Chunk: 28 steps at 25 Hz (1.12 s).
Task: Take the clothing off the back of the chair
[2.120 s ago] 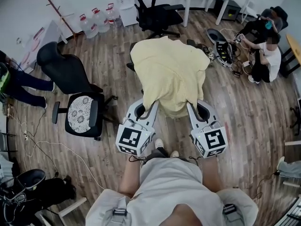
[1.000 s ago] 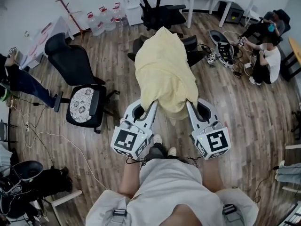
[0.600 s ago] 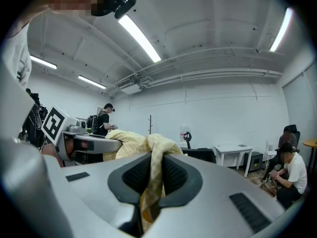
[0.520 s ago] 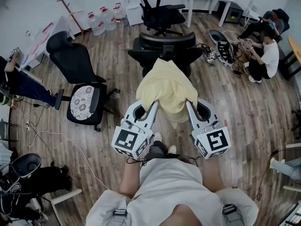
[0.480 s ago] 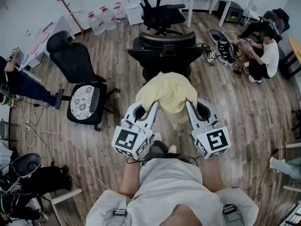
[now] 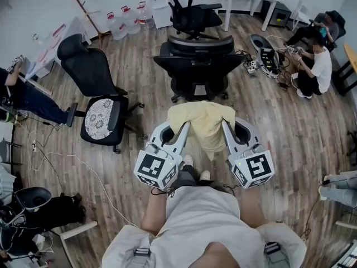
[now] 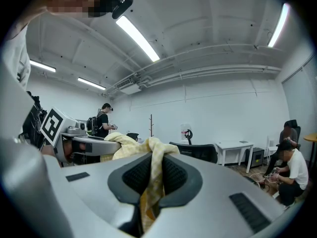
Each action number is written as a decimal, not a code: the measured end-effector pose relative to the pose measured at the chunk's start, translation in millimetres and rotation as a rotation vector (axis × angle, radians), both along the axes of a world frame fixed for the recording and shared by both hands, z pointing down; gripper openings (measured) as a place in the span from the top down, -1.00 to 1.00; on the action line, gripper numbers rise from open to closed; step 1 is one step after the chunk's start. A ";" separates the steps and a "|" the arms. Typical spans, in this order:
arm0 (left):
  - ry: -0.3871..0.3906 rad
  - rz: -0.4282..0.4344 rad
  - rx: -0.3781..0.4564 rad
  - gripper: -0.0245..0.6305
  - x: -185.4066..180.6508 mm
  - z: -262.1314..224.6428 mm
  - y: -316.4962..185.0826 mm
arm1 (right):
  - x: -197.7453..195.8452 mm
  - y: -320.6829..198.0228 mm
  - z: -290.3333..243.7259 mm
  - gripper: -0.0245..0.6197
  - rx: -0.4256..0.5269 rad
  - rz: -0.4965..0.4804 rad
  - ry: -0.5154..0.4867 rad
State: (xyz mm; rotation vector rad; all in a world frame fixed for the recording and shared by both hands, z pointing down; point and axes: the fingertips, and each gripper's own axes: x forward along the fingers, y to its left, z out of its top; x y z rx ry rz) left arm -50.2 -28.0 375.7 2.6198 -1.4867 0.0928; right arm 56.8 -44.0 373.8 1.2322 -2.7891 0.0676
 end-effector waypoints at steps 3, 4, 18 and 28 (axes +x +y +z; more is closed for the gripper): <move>-0.004 -0.003 0.000 0.78 1.7 0.7 -0.5 | 2.1 -0.2 1.5 0.80 0.001 -0.001 0.005; -0.005 -0.003 0.000 0.78 2.7 0.7 -0.6 | 3.0 -0.2 1.6 0.80 0.004 -0.003 0.006; -0.023 0.006 -0.012 0.78 7.3 1.9 -20.1 | 6.1 -21.1 4.4 0.80 -0.009 0.000 -0.002; -0.027 -0.004 -0.018 0.78 3.2 -3.0 -38.2 | 2.5 -40.8 -1.0 0.80 -0.010 -0.009 0.000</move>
